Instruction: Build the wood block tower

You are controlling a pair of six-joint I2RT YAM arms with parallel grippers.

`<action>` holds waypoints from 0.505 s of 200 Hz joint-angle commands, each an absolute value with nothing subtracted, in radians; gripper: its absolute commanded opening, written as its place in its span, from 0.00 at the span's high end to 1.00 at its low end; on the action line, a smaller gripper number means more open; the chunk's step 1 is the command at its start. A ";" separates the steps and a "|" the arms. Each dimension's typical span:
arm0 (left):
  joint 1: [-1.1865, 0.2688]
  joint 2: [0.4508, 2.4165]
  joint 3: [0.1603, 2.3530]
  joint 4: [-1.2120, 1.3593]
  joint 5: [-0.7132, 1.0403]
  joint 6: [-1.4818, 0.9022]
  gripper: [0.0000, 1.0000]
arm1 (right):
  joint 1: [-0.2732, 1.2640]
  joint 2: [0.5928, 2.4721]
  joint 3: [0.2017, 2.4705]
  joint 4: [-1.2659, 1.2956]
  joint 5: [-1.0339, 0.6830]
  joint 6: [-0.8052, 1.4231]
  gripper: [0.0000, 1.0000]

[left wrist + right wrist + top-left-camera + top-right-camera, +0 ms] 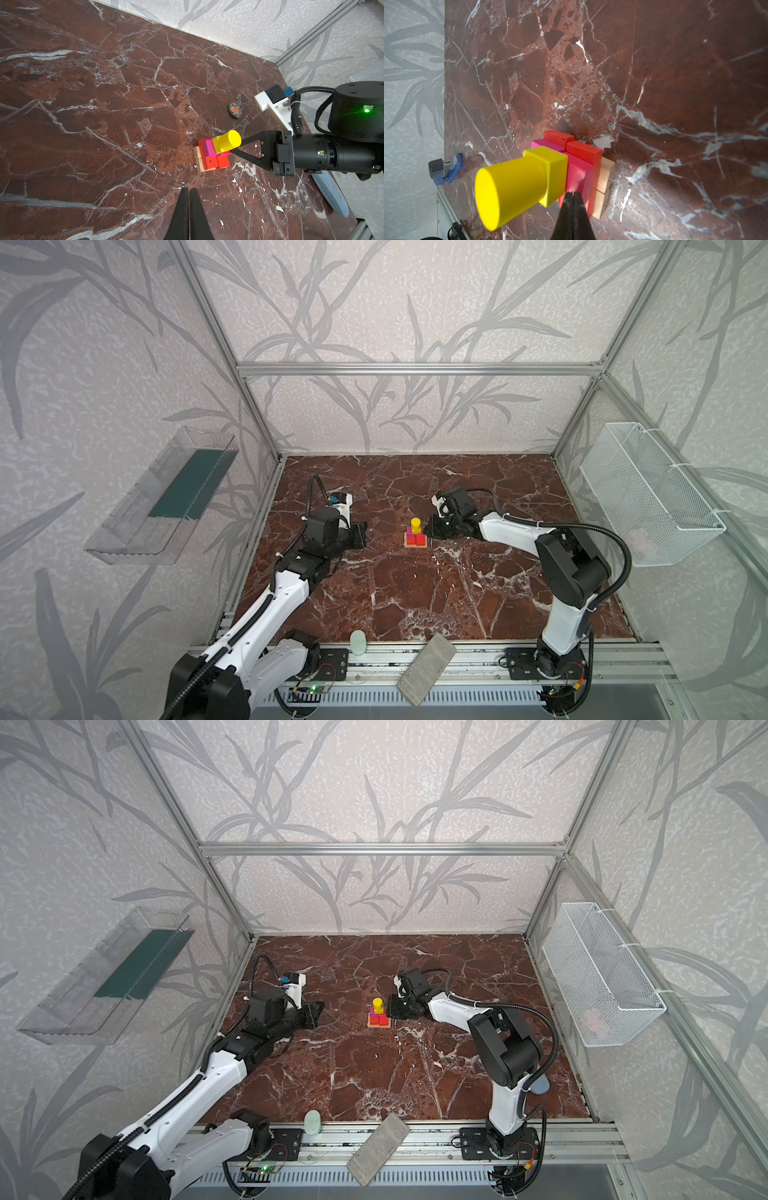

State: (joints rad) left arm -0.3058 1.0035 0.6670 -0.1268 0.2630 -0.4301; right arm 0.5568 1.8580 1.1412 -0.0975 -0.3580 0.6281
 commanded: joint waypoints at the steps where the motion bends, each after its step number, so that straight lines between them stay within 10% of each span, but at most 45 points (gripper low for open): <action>1: -0.307 0.987 0.693 -0.122 0.254 -0.412 1.00 | 0.552 1.844 1.131 -0.083 -0.362 0.631 1.00; 101: -0.307 0.970 0.692 -0.129 0.250 -0.410 1.00 | 0.551 1.842 1.135 -0.071 -0.371 0.631 1.00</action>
